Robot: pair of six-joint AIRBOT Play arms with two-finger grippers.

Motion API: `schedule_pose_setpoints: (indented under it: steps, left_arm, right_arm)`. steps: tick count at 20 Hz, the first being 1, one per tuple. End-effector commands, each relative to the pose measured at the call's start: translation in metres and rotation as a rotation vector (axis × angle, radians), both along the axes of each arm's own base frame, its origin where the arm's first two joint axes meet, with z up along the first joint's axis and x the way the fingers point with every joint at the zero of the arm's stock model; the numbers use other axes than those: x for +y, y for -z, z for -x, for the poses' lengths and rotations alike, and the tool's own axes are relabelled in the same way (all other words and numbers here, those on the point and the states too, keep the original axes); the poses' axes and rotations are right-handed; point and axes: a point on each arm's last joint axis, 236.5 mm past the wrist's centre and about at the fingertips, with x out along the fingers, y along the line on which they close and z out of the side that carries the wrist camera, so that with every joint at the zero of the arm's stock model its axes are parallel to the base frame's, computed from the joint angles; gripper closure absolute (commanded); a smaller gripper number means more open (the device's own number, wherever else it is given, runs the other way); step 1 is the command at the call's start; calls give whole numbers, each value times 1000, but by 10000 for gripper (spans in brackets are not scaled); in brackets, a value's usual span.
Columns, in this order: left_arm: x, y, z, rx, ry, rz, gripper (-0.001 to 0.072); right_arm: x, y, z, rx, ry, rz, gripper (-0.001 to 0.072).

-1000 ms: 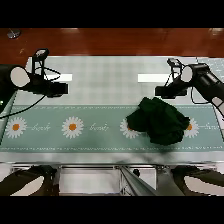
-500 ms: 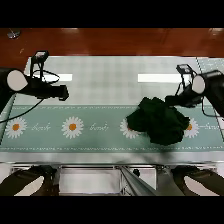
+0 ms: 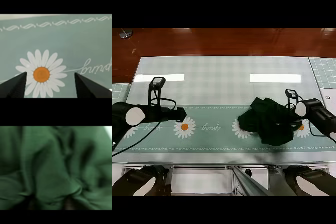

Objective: Fold the shirts.

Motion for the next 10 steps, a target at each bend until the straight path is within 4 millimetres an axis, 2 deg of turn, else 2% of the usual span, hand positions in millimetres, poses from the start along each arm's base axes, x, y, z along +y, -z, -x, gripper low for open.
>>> schedule_pose_setpoints:
  steps: [1, 2, 3, 5, 6, 8, 10]
  left_arm:
    - [16, 11, 1, 2, -14, -57, 6]
    - [31, 8, 2, 15, -25, -103, 6]
    - [50, 1, 4, 36, -45, -156, 6]
    - [78, -19, 6, 32, -71, -199, 6]
    - [85, -31, 9, 9, -101, -183, 7]
    - [75, -54, 17, -67, -132, -89, 7]
    - [48, -75, 29, -141, -125, 52, 7]
  right_arm:
    - [35, 2, 8, 29, -58, -146, 673]
    - [38, -11, 1, 0, -81, -158, 674]
    - [40, -34, -13, -59, -111, -159, 674]
    - [38, -104, -53, -265, -147, -139, 675]
    - [37, -151, -73, -394, -159, -134, 675]
    - [37, -244, -94, -615, -177, -130, 675]
    - [43, -322, -99, -787, -228, -132, 675]
